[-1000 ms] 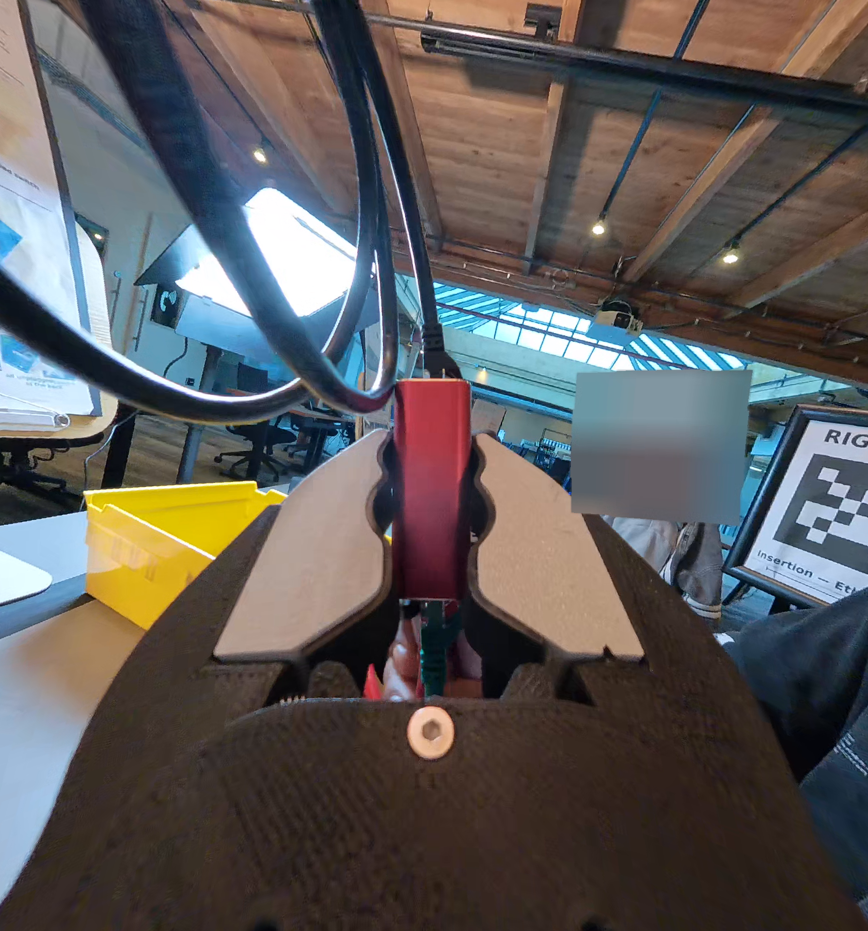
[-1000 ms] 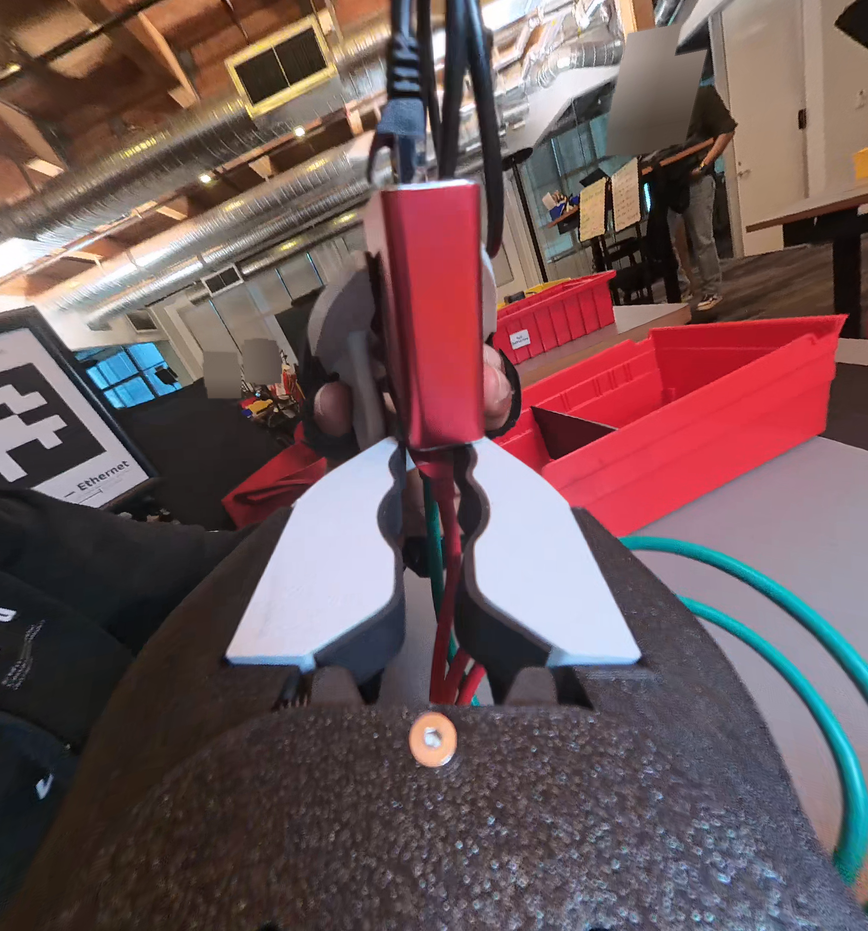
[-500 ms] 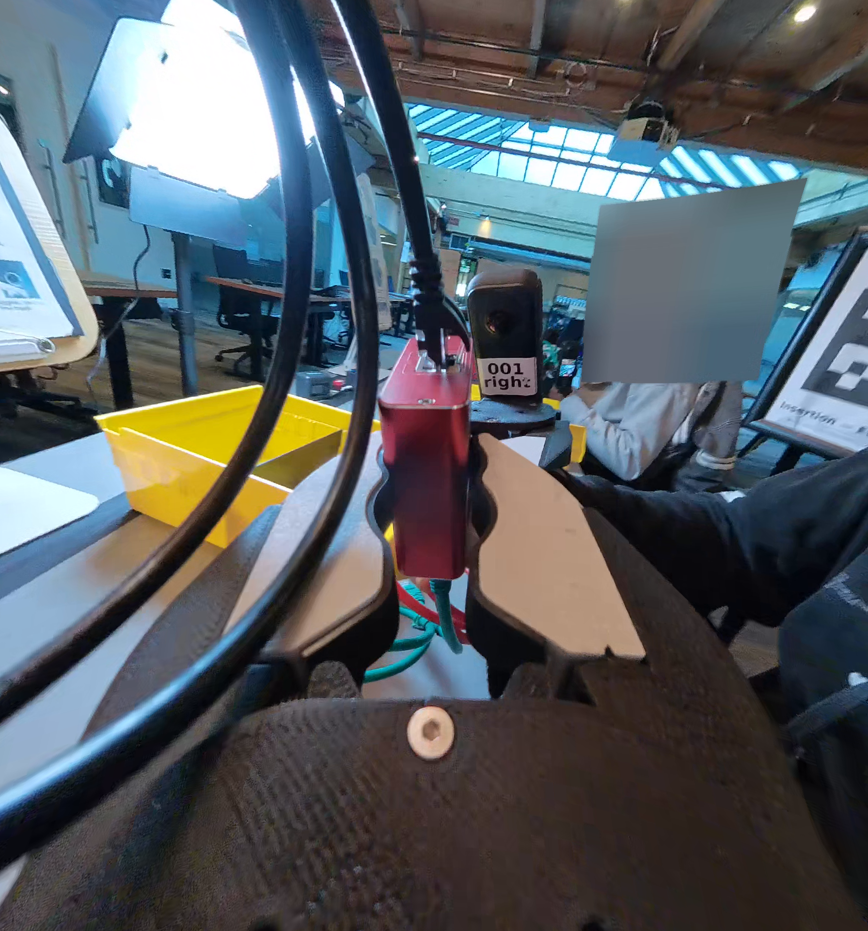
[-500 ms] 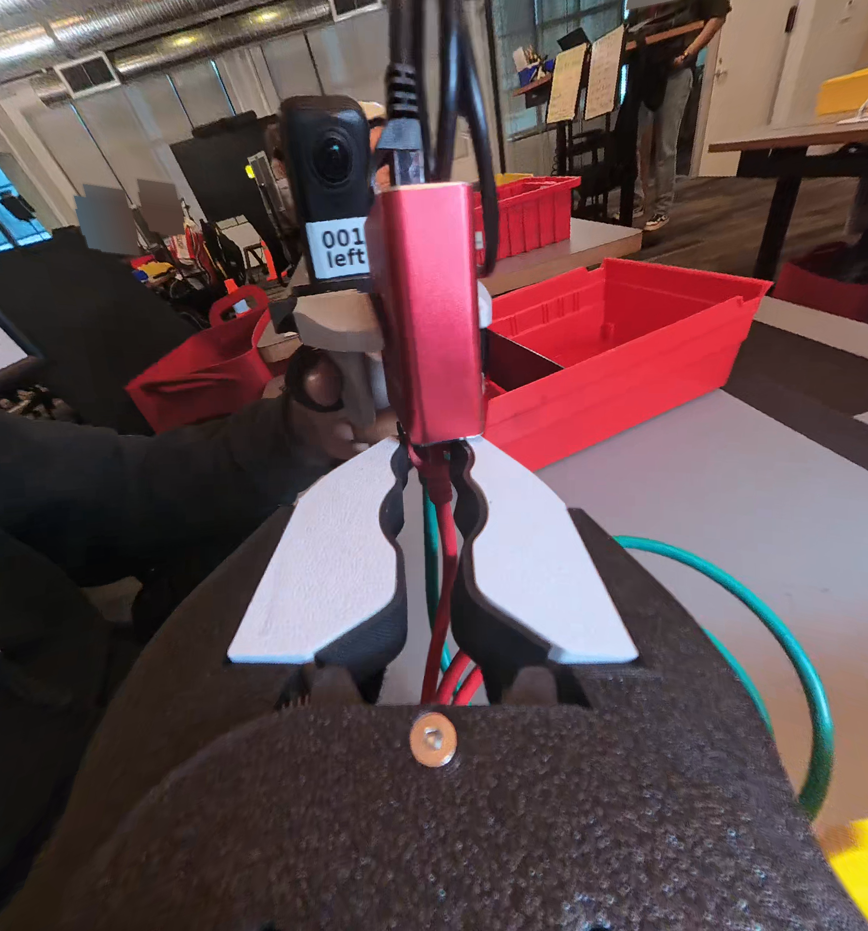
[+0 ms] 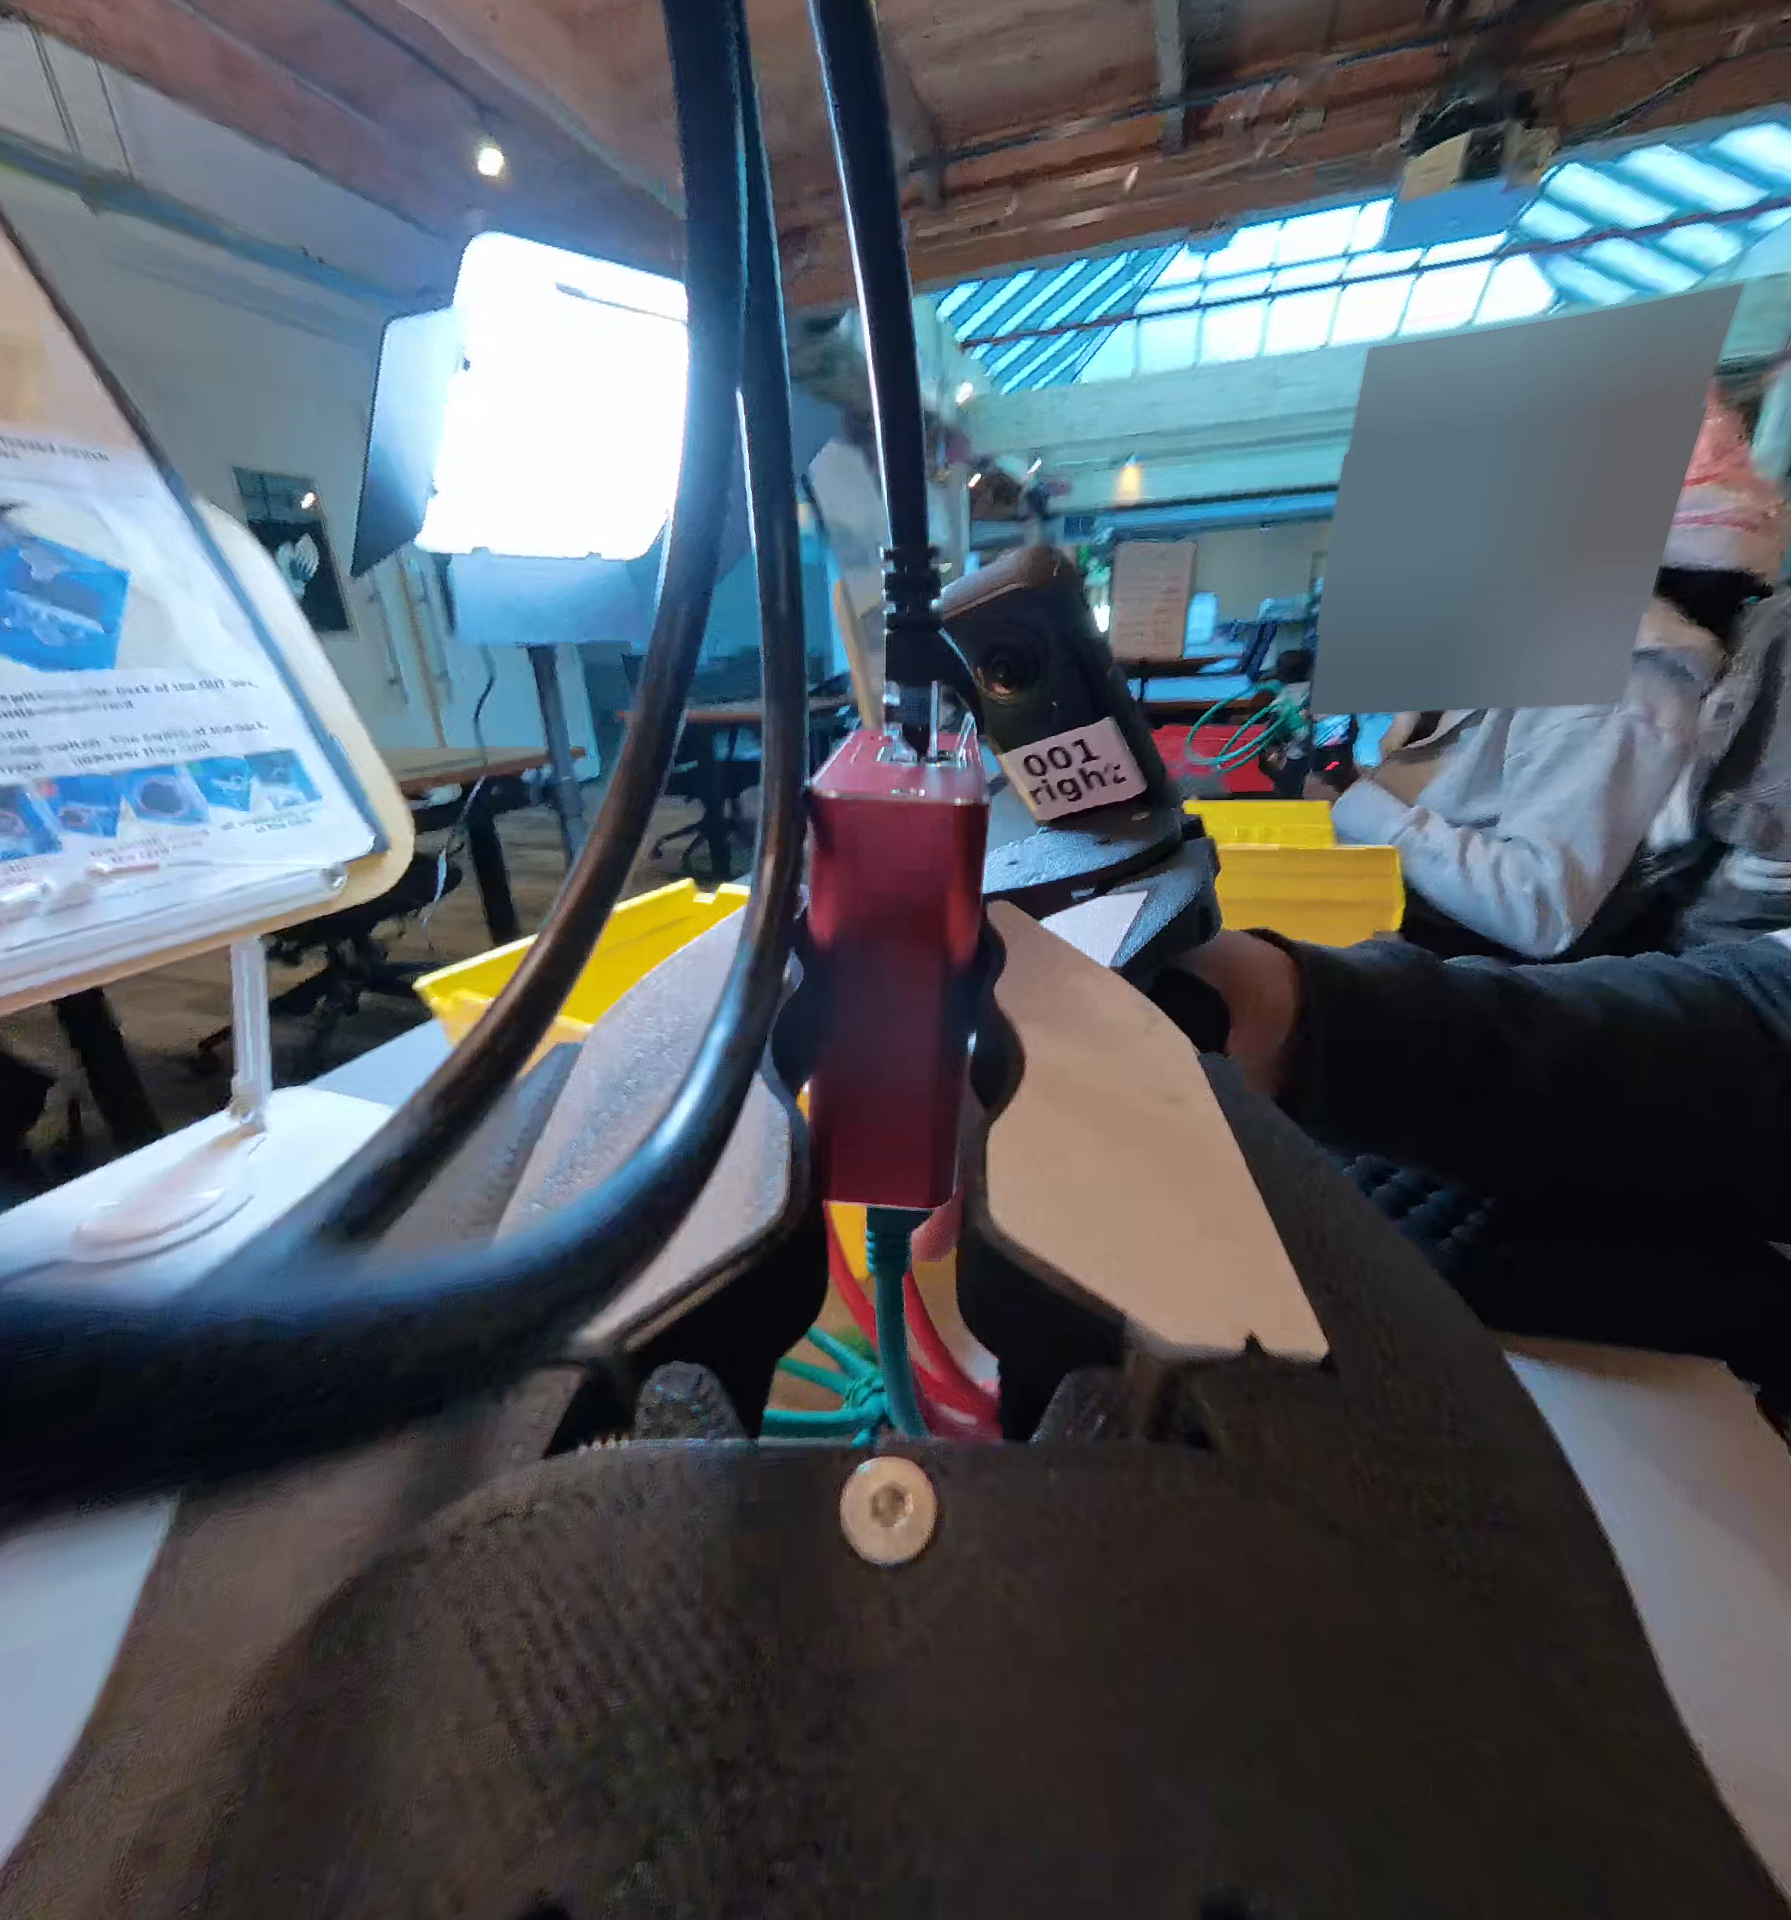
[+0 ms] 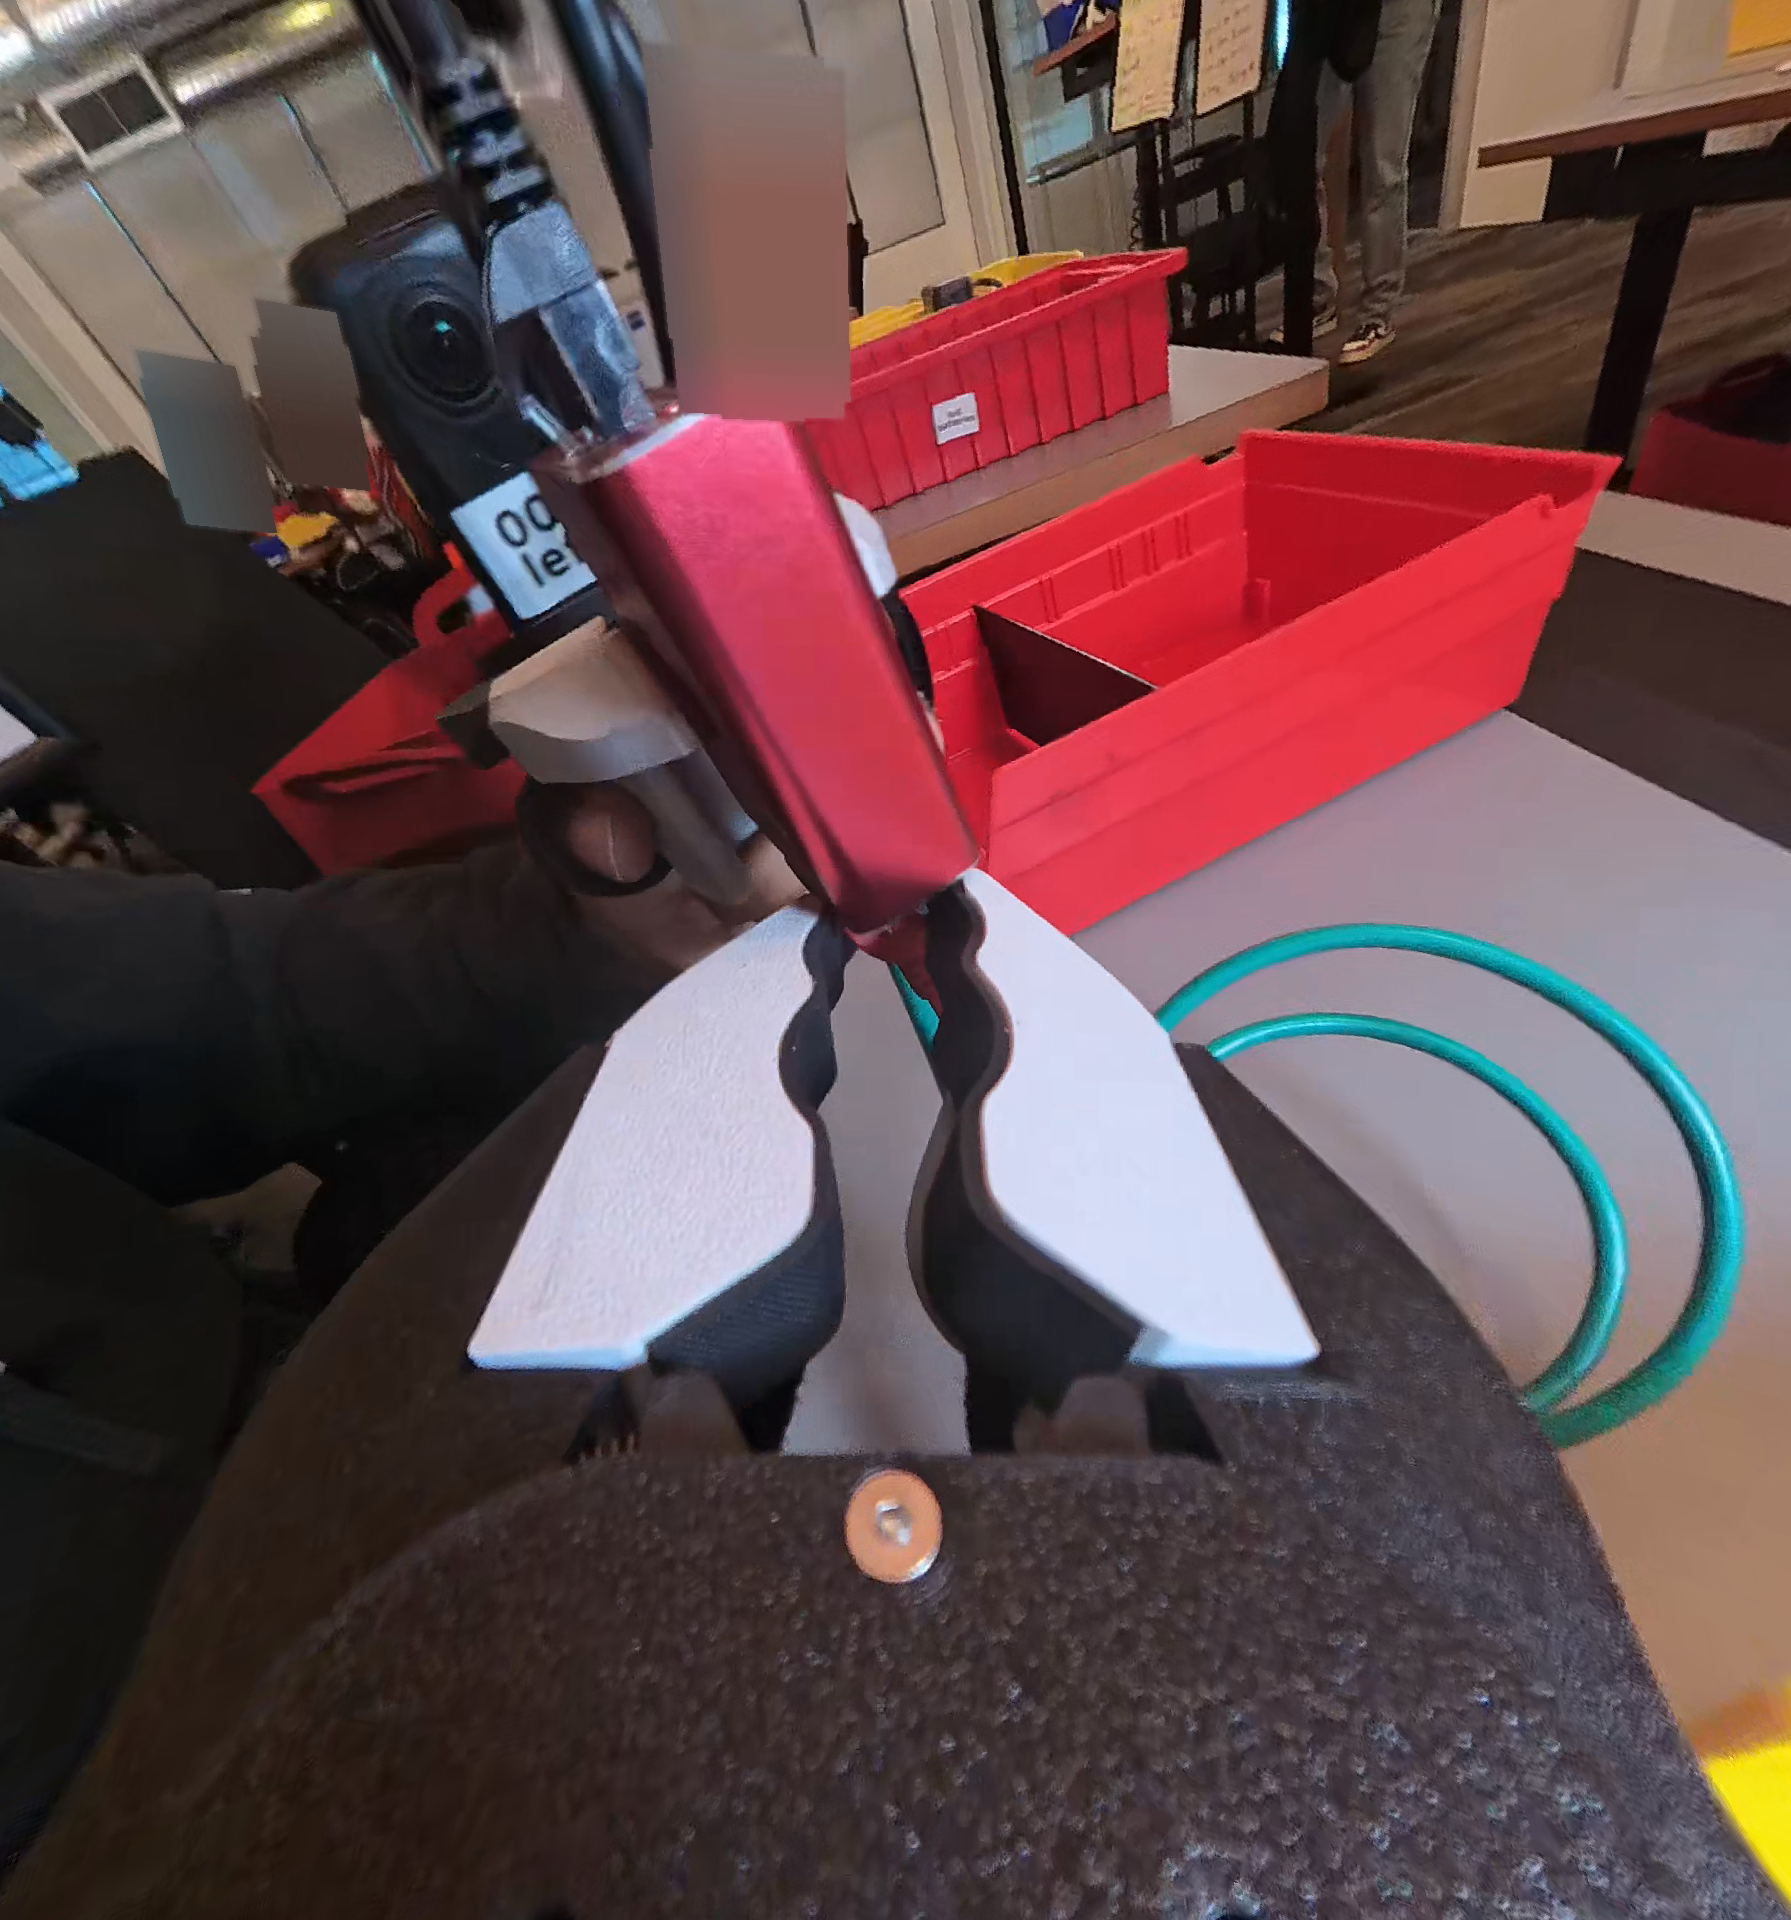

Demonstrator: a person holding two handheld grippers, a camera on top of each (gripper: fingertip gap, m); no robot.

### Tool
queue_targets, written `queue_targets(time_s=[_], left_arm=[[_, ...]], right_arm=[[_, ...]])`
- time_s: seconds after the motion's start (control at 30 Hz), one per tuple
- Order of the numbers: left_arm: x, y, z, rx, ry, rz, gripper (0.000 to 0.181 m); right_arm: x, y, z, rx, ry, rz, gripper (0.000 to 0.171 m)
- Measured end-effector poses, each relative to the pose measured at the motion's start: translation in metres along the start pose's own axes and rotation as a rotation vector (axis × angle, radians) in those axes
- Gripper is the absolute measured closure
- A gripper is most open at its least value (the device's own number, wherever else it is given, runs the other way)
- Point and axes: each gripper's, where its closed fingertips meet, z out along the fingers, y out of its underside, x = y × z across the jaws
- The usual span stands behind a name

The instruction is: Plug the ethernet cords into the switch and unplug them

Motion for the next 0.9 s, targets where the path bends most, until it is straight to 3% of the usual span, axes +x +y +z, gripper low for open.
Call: queue_targets(time_s=[0.2,0.4,0.5,0.67,0.77,0.9], left_arm=[[0.009,-0.018,-0.003,0.133,0.099,-0.137,0.155],[0.013,-0.029,-0.005,0.204,0.107,-0.172,0.155],[0.017,-0.035,-0.005,0.26,0.138,-0.217,0.154],[0.005,-0.025,-0.004,0.238,0.109,-0.279,0.155],[0.008,-0.024,-0.001,0.202,0.099,-0.23,0.146],[0.006,-0.021,0.0,0.148,0.07,-0.21,0.153]], right_arm=[[-0.017,-0.01,0.0,0.07,-0.034,-0.111,0.156],[-0.025,-0.022,-0.006,0.158,-0.149,-0.027,0.157],[-0.031,-0.027,-0.012,0.201,-0.16,-0.145,0.157],[-0.023,-0.022,-0.013,0.131,-0.08,-0.189,0.157],[-0.025,-0.017,-0.011,0.102,-0.094,-0.172,0.157],[-0.024,-0.017,-0.01,0.121,-0.109,-0.103,0.156]])
